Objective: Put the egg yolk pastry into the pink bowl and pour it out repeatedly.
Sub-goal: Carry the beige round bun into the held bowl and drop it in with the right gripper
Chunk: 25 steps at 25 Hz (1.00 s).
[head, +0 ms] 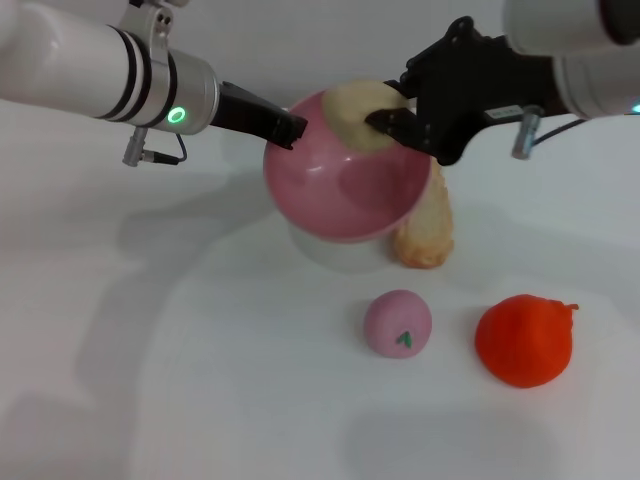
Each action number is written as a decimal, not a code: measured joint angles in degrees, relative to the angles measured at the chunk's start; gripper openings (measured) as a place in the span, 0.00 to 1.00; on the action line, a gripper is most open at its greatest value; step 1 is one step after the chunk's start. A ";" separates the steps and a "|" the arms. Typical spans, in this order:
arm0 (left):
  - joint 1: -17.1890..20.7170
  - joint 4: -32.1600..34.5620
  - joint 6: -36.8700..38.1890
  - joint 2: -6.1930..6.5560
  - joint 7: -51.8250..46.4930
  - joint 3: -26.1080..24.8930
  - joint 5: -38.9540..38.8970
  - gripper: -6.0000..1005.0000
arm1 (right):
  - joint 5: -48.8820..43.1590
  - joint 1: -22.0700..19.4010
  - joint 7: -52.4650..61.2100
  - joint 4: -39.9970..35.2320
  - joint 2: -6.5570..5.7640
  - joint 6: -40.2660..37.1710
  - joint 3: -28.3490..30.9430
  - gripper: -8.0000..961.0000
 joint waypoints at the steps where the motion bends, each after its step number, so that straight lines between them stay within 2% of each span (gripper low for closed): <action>1: -0.04 0.09 0.26 -0.03 0.00 0.23 -0.03 0.05 | -0.07 0.29 -0.15 1.66 -0.04 1.46 -0.40 0.20; 3: -0.20 0.19 0.50 -0.07 0.00 0.55 -0.06 0.05 | -0.34 0.58 -0.83 4.40 -0.09 4.29 -1.57 0.18; 10: -0.58 0.36 0.20 -0.13 0.01 1.35 -0.15 0.05 | -1.23 0.02 -1.56 6.90 0.06 9.27 -3.68 0.38; 14: -0.63 0.44 0.00 -0.13 0.11 1.35 -0.19 0.05 | -1.11 -1.04 -1.20 6.43 0.23 11.42 -2.76 0.46; 17: -0.24 0.61 -1.13 -0.15 1.53 1.64 -0.19 0.05 | 0.97 -3.55 -1.21 5.30 0.56 15.42 -0.24 0.52; 20: 0.13 0.84 -1.88 -0.20 2.21 2.19 -0.19 0.05 | 11.06 -7.15 -2.85 5.57 0.62 19.57 5.59 0.56; 22: 2.94 3.47 -8.29 -0.31 4.27 8.33 -0.17 0.05 | 21.73 -9.80 -6.58 7.69 0.35 21.47 10.01 0.56; 24: 2.94 3.47 -8.29 -0.31 4.27 8.33 -0.17 0.05 | 38.13 -12.75 -15.35 13.22 -0.10 21.37 14.73 0.56; 25: 4.70 5.24 -12.46 -0.29 4.62 12.05 -0.18 0.05 | 47.22 -13.95 -21.18 17.11 -0.28 19.81 16.65 0.56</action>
